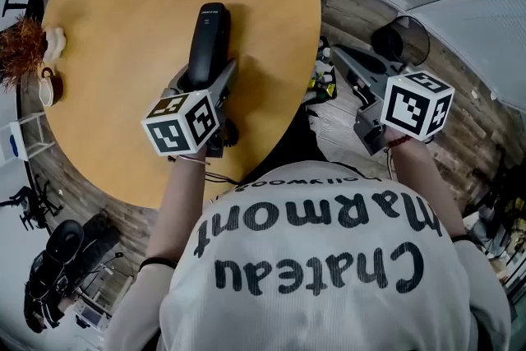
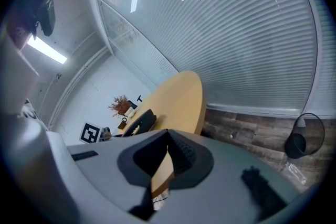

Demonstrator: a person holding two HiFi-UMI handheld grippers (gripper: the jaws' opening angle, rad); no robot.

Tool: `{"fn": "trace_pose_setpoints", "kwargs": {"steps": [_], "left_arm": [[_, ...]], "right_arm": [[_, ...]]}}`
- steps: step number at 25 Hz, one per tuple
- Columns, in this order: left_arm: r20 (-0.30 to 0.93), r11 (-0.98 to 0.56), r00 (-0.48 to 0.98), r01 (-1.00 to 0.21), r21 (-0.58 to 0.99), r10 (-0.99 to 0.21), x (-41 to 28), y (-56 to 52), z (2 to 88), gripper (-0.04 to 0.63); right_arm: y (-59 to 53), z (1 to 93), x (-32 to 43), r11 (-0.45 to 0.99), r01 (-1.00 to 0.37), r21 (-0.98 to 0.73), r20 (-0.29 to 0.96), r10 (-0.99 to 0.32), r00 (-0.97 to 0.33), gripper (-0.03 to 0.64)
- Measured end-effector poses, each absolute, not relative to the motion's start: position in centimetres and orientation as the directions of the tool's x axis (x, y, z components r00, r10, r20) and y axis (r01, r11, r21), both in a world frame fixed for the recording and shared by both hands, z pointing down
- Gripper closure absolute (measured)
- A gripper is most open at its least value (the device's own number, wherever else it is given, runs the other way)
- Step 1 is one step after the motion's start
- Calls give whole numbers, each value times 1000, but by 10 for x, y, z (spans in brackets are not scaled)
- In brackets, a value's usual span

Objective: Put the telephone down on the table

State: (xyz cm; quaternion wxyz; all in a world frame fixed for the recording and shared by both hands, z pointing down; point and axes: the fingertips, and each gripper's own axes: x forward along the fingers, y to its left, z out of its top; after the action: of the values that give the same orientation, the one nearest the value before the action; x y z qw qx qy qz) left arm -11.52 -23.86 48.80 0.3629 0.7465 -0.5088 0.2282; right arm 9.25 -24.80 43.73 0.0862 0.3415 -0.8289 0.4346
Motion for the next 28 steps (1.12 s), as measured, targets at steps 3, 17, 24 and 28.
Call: {"fn": "trace_pose_setpoints", "kwargs": {"steps": [3, 17, 24, 28], "left_arm": [[709, -220, 386, -922, 319, -590, -112, -241, 494, 285], [737, -244, 390, -921, 305, -551, -112, -237, 513, 284], [730, -274, 382, -923, 271, -567, -111, -241, 514, 281], [718, -277, 390, -920, 277, -577, -112, -239, 512, 281]], "right_arm": [[-246, 446, 95, 381, -647, -661, 450, -488, -748, 601], [-248, 448, 95, 395, -656, -643, 458, -488, -743, 601], [-248, 447, 88, 403, -651, -644, 458, -479, -749, 602], [-244, 444, 84, 400, -636, -660, 446, -473, -760, 601]]}}
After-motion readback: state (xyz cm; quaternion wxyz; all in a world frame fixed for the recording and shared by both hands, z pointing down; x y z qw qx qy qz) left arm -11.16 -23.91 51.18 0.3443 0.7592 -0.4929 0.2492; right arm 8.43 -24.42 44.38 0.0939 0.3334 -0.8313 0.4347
